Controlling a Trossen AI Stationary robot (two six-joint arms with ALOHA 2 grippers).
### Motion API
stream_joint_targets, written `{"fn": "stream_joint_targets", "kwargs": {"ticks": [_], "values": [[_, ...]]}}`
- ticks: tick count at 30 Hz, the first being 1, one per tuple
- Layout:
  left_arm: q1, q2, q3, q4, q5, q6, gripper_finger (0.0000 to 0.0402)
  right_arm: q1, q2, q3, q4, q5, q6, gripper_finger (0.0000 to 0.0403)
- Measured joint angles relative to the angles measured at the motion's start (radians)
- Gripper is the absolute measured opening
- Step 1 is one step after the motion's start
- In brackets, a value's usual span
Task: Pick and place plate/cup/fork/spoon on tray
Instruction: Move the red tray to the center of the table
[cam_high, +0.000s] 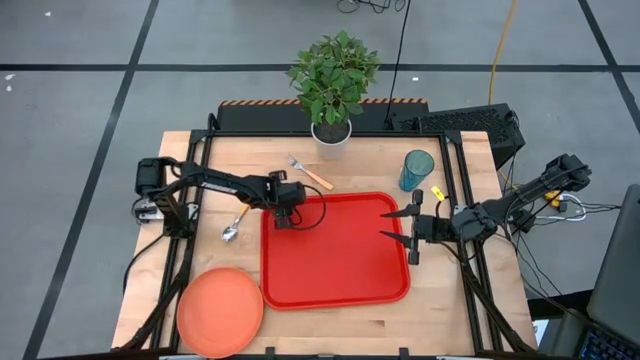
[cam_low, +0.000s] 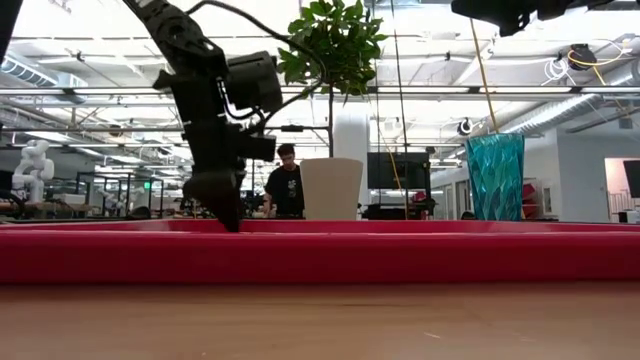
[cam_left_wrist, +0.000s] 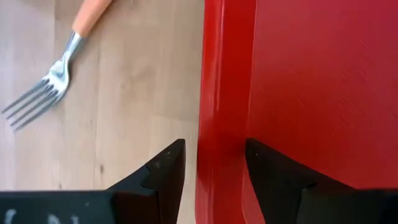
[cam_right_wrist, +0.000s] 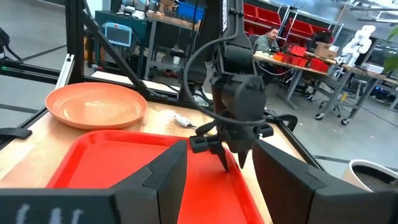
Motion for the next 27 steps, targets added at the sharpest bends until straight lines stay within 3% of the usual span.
{"fn": "stream_joint_targets", "kwargs": {"ticks": [11,16,20,23,27], "values": [[-0.011,-0.035,0.002,0.012,-0.036,-0.026,0.0172,-0.001,0.0,0.0,-0.003,0.005,-0.014,0.0177],[-0.018,-0.103,0.003,0.006,-0.114,-0.031,0.0172,-0.001,0.0,-0.001,-0.019,0.121,-0.005,0.0177],[-0.018,-0.136,0.003,-0.003,-0.141,-0.051,0.0172,-0.001,0.0,-0.001,-0.026,0.13,-0.001,0.0177],[-0.03,-0.151,0.003,-0.032,-0.102,-0.074,0.0172,-0.001,0.0,-0.001,-0.024,0.14,0.012,0.0177],[-0.065,-0.156,0.003,-0.074,-0.003,-0.087,0.0172,0.0,0.0,-0.001,-0.035,0.313,0.049,0.0177]]}}
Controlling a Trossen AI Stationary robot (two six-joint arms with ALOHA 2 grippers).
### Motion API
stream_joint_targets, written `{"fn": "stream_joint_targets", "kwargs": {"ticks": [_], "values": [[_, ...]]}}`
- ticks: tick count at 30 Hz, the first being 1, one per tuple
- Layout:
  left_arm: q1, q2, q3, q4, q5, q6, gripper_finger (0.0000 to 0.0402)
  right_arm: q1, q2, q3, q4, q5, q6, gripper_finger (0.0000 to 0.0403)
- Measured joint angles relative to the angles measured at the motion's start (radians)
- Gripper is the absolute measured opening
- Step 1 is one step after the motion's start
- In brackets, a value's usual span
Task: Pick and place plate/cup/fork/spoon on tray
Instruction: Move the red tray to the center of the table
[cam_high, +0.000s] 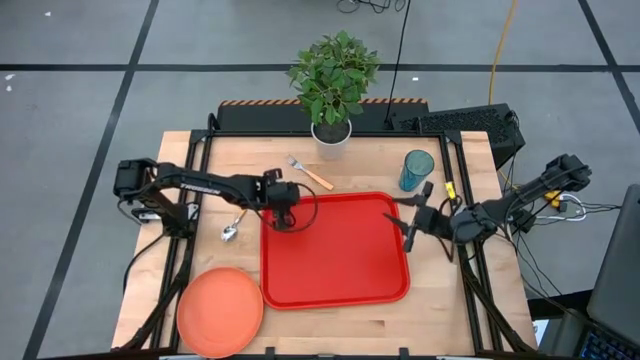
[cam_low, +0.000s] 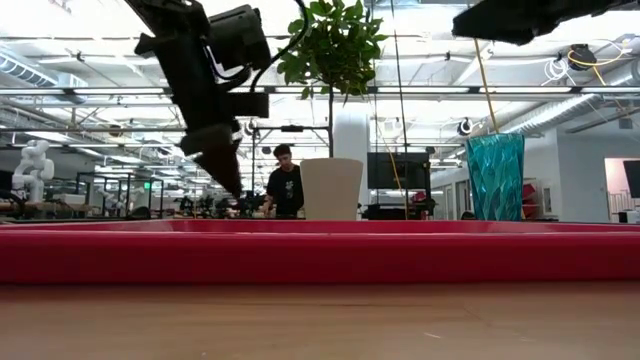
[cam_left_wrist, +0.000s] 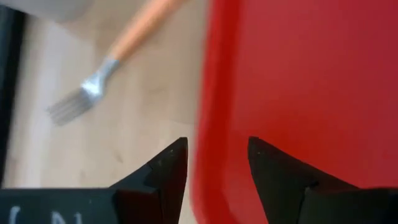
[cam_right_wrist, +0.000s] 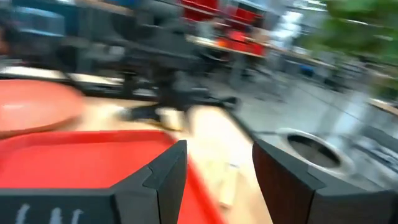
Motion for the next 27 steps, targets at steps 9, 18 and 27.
{"fn": "stream_joint_targets", "kwargs": {"ticks": [9,18,27], "values": [[-0.039,0.088,-0.004,-0.073,-0.098,0.028,0.0172,-0.001,0.0,0.0,-0.003,0.131,0.018,0.0177],[-0.027,0.158,-0.019,-0.043,-0.221,0.063,0.0172,-0.001,-0.004,0.0,-0.002,0.135,0.003,0.0177],[-0.026,0.147,-0.019,0.002,-0.269,0.099,0.0172,-0.001,-0.004,0.0,-0.002,0.135,0.001,0.0177]]}}
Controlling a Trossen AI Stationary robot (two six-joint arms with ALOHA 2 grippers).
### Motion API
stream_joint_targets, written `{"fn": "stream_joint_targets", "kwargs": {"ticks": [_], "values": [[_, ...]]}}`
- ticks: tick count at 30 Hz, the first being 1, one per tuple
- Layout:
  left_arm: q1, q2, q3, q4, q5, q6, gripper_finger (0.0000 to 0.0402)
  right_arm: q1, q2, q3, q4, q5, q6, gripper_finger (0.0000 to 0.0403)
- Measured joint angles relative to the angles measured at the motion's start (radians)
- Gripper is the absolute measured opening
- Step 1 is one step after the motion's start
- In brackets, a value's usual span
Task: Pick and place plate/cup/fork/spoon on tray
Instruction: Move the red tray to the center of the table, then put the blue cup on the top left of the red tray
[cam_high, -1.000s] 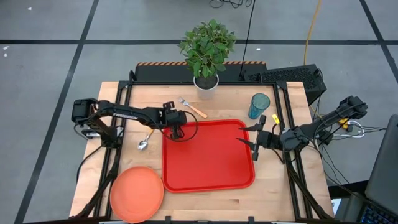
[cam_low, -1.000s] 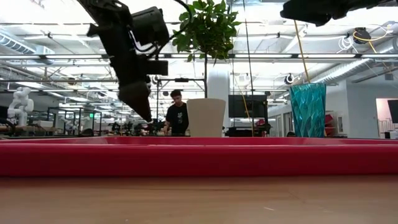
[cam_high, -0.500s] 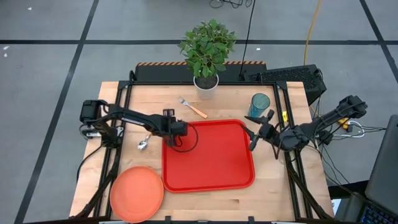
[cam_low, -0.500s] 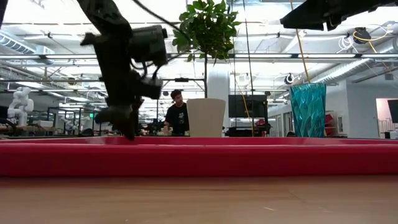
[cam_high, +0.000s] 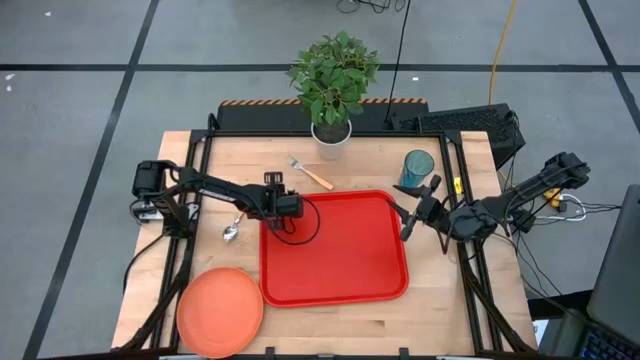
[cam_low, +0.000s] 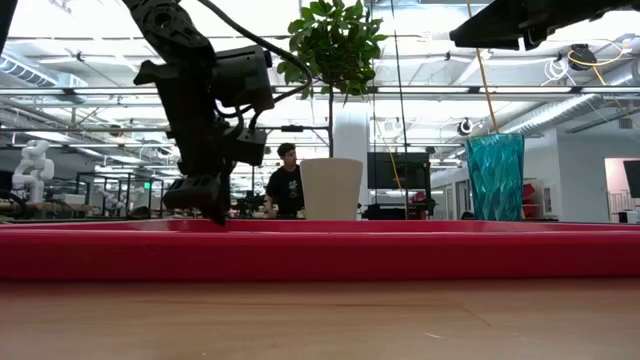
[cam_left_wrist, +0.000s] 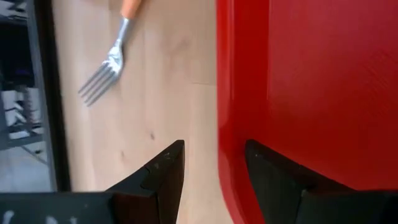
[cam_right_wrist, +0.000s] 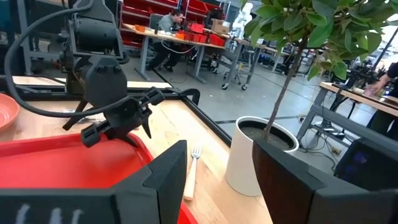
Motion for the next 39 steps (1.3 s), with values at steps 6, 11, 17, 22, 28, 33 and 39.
{"fn": "stream_joint_targets", "kwargs": {"ticks": [6,11,17,22,28,33,39], "values": [[0.018,0.0,0.0,0.049,-0.005,0.03,0.0172,0.0,0.0,0.0,0.0,0.0,0.0,0.0177],[0.029,0.0,0.0,0.086,-0.005,0.043,0.0172,0.0,0.0,0.0,0.0,-0.001,0.0,0.0177],[0.029,0.0,0.0,0.1,-0.005,0.045,0.0172,0.0,0.0,0.0,0.0,-0.001,-0.001,0.0177],[0.029,0.0,0.0,0.168,-0.004,0.054,0.0172,0.0,0.0,0.0,0.0,-0.007,0.0,0.0177],[0.021,-0.082,0.0,0.25,0.056,0.055,0.0172,0.0,-0.001,0.0,0.105,0.083,-0.101,0.0177],[0.015,-0.222,0.0,0.373,0.211,0.078,0.0172,0.0,-0.001,0.096,0.078,0.255,-0.234,0.0177],[0.034,-0.336,0.003,0.678,0.502,0.159,0.0172,-0.021,0.052,0.373,-0.274,0.283,-0.185,0.0177]]}}
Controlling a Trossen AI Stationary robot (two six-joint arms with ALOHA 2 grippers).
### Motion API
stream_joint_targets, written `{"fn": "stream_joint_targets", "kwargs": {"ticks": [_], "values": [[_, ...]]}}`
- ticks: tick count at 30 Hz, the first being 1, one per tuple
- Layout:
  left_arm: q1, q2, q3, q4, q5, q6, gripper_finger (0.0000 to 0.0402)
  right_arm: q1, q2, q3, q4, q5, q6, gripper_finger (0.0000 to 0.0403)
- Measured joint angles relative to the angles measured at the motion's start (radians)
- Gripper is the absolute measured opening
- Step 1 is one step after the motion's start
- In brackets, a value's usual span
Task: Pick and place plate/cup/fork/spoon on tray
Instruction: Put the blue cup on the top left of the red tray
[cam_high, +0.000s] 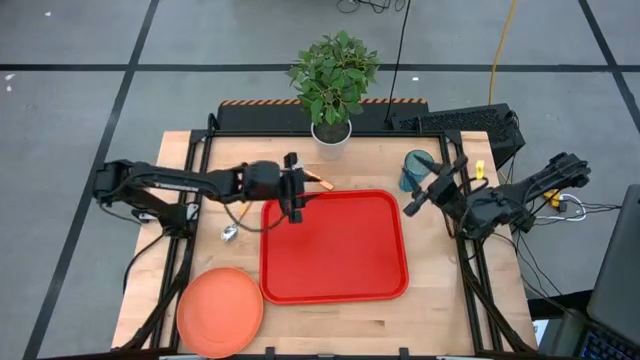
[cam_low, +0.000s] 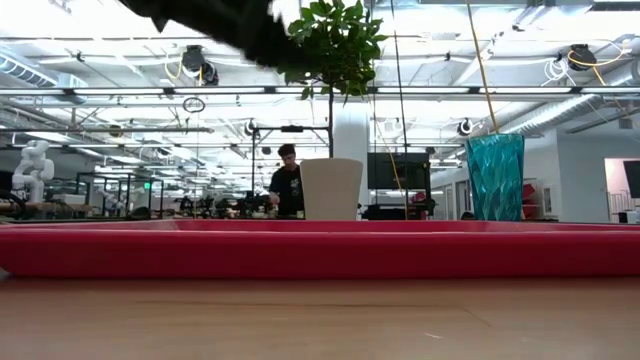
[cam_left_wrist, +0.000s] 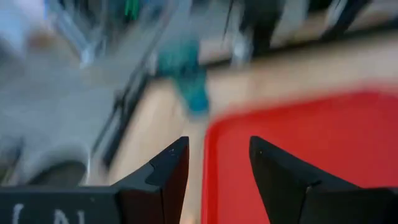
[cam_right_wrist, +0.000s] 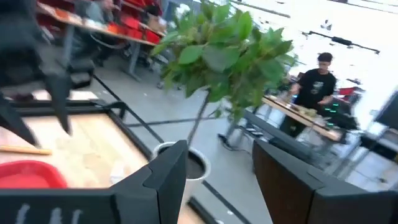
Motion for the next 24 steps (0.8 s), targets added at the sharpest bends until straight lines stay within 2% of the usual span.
{"fn": "stream_joint_targets", "kwargs": {"ticks": [2,4,7,10,14,19,22,24], "values": [[0.014,-0.014,0.0,0.079,0.091,0.021,0.0172,-0.022,0.042,0.098,-0.154,-0.006,0.065,0.0177],[0.031,-0.014,0.0,0.175,0.17,0.026,0.0172,-0.061,0.093,0.203,-0.352,-0.085,0.196,0.0177],[0.055,-0.014,0.0,0.25,0.253,0.004,0.0172,-0.156,0.171,0.33,-0.633,-0.294,0.45,0.0177],[0.067,-0.014,0.0,0.282,0.276,-0.008,0.0172,-0.253,0.241,0.386,-0.809,-0.493,0.586,0.0177],[0.069,-0.014,0.0,0.301,0.279,-0.027,0.0172,-0.361,0.306,0.442,-1.022,-0.589,0.636,0.0177],[0.059,-0.013,-0.001,0.307,0.279,-0.064,0.0172,-0.555,0.363,0.527,-1.302,-0.784,0.681,0.0177],[0.048,-0.009,-0.001,0.27,0.281,-0.023,0.0172,-0.644,0.382,0.544,-1.361,-0.789,0.625,0.0177],[0.046,-0.009,-0.002,0.264,0.281,-0.018,0.0172,-0.712,0.383,0.547,-1.358,-0.874,0.577,0.0177]]}}
